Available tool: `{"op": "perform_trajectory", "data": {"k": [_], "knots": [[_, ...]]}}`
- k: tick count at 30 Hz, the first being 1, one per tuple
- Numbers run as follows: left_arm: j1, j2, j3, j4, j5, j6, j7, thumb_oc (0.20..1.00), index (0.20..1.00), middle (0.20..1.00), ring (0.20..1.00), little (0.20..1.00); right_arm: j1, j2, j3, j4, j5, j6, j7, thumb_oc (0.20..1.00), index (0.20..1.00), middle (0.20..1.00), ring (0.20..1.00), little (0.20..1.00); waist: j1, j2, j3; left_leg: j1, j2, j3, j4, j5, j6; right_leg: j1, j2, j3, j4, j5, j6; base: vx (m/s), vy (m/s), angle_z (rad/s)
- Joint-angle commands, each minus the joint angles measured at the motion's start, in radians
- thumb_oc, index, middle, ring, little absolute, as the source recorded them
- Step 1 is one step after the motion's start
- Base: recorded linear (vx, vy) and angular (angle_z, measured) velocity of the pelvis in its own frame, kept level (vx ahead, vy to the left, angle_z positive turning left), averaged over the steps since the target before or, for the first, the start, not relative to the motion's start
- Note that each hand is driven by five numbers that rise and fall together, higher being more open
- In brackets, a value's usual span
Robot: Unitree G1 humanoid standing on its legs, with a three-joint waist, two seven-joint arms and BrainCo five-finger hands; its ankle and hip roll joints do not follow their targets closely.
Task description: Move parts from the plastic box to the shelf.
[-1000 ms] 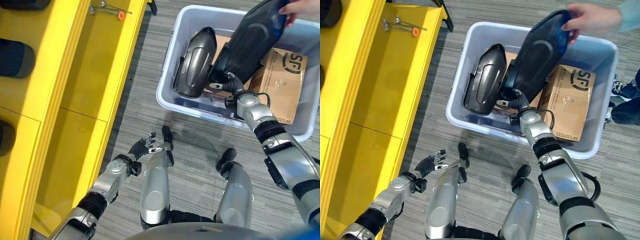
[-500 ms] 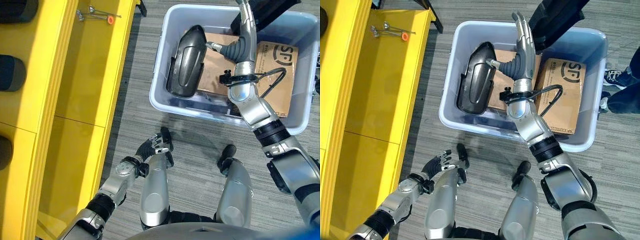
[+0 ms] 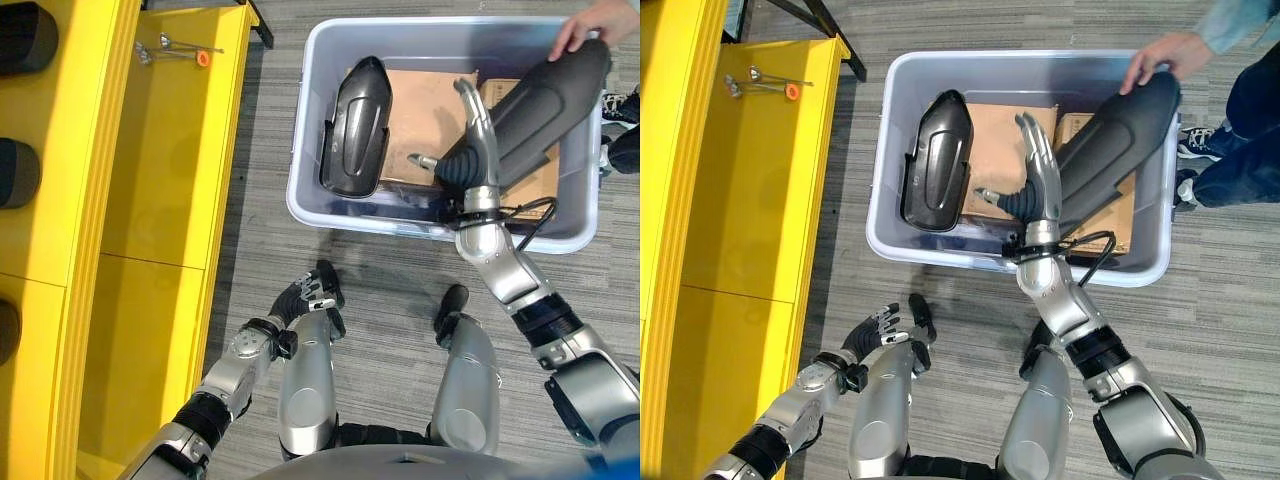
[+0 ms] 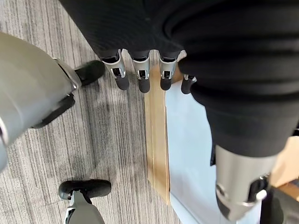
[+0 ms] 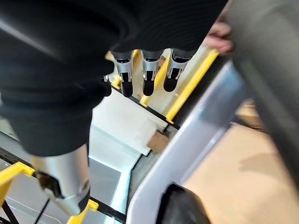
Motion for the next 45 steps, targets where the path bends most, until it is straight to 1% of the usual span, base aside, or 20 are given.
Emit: {"op": "perform_trajectory", "data": {"k": [1,6,8,9,11,15,17,21,26,33,38,45], "knots": [[0.028,0.007,-0.022,-0.019,-0.006,-0.033,0.005,1.000,1.000,1.000,1.000,1.000,-0.045,0.001,-0.040,-0.052,0.014,-0.065,-0.025,1.000,1.000,1.000,1.000,1.000,0.012,-0.023,-0.026,0.037,0.022,-0.026,0.024,-0.101,-0.030,-0.001,-0.027,-0.012,0.016,0.003,0.048,-0.03,-0.007,-0.04],[0.017,0.007,-0.022,-0.022,-0.006,-0.025,0.009,1.000,1.000,1.000,1.000,1.000,-0.044,-0.007,-0.042,-0.054,0.014,-0.072,-0.028,1.000,1.000,1.000,1.000,1.000,0.012,-0.025,-0.026,0.038,0.020,-0.029,0.011,-0.093,-0.030,0.002,-0.021,-0.013,0.006,0.007,0.048,-0.01,-0.007,0.00],[0.013,0.011,-0.023,-0.025,-0.006,-0.017,0.013,1.000,1.000,1.000,1.000,1.000,-0.052,-0.011,-0.044,-0.050,0.022,-0.062,-0.015,1.000,1.000,1.000,1.000,1.000,0.013,-0.024,-0.026,0.039,0.017,-0.032,0.008,-0.091,-0.030,0.004,-0.018,-0.012,0.005,0.007,0.047,-0.02,-0.008,0.01],[0.009,0.013,-0.023,-0.026,-0.008,-0.013,0.012,1.000,1.000,1.000,1.000,1.000,-0.054,-0.012,-0.043,-0.042,0.028,-0.047,-0.012,1.000,1.000,1.000,1.000,1.000,0.014,-0.024,-0.026,0.042,0.015,-0.033,0.004,-0.090,-0.031,0.008,-0.017,-0.014,0.002,0.007,0.047,-0.03,-0.013,0.01],[0.012,0.013,-0.020,-0.025,0.001,-0.013,0.007,1.000,1.000,1.000,1.000,1.000,-0.053,-0.015,-0.039,-0.031,0.039,-0.037,-0.020,1.000,1.000,1.000,1.000,1.000,0.016,-0.024,-0.026,0.045,0.014,-0.035,0.004,-0.090,-0.029,0.011,-0.018,-0.014,0.000,0.008,0.046,0.00,0.000,0.00],[0.006,0.014,-0.018,-0.027,0.004,-0.004,0.004,1.000,1.000,1.000,1.000,1.000,-0.053,-0.016,-0.053,-0.023,0.037,-0.047,-0.042,1.000,1.000,1.000,1.000,1.000,0.014,-0.026,-0.026,0.054,0.012,-0.033,-0.003,-0.088,-0.030,0.024,-0.020,-0.017,-0.023,0.019,0.052,-0.01,0.000,-0.01],[0.001,0.013,-0.016,-0.031,0.003,0.006,0.009,1.000,1.000,1.000,1.000,1.000,-0.051,-0.008,-0.058,-0.024,0.043,-0.043,-0.024,1.000,1.000,1.000,1.000,1.000,0.012,-0.026,-0.026,0.056,0.011,-0.034,-0.004,-0.089,-0.029,0.025,-0.021,-0.014,-0.026,0.021,0.053,-0.02,0.000,-0.02],[0.002,0.012,-0.013,-0.030,0.009,0.010,0.004,1.000,1.000,1.000,1.000,1.000,-0.049,-0.003,-0.055,-0.019,0.051,-0.041,-0.021,1.000,1.000,1.000,1.000,1.000,0.012,-0.025,-0.026,0.067,0.008,-0.034,-0.009,-0.088,-0.028,0.038,-0.020,-0.016,-0.033,0.022,0.053,0.00,0.000,0.00],[0.005,0.013,-0.007,-0.029,0.013,0.015,-0.005,1.000,1.000,1.000,1.000,1.000,-0.043,0.002,-0.057,-0.014,0.087,-0.019,-0.002,1.000,1.000,1.000,1.000,1.000,0.011,-0.028,-0.026,0.083,0.007,-0.029,-0.020,-0.085,-0.029,0.053,-0.020,-0.019,-0.042,0.022,0.054,0.00,0.001,-0.01],[0.009,0.007,-0.003,-0.019,0.019,0.010,-0.008,1.000,1.000,1.000,1.000,1.000,-0.007,0.009,-0.050,-0.024,0.108,-0.025,0.038,1.000,1.000,1.000,1.000,1.000,0.006,-0.032,-0.026,0.092,0.008,-0.029,-0.018,-0.089,-0.027,0.062,-0.019,-0.017,-0.042,0.021,0.053,0.00,0.000,0.00],[0.009,0.004,0.001,-0.005,0.033,0.002,-0.018,1.000,1.000,1.000,1.000,1.000,0.004,0.011,-0.028,-0.032,0.118,-0.040,0.089,1.000,1.000,1.000,1.000,1.000,0.008,-0.035,-0.026,0.099,0.008,-0.030,-0.014,-0.091,-0.025,0.074,-0.018,-0.018,-0.045,0.019,0.053,0.00,0.000,0.00],[0.010,0.012,0.007,-0.006,0.038,0.014,-0.030,1.000,1.000,1.000,1.000,1.000,0.001,0.005,-0.016,-0.023,0.132,-0.036,0.101,1.000,1.000,1.000,1.000,1.000,0.011,-0.036,-0.026,0.114,0.007,-0.034,-0.017,-0.091,-0.024,0.090,-0.016,-0.019,-0.047,0.016,0.052,0.00,0.000,0.00]]}}
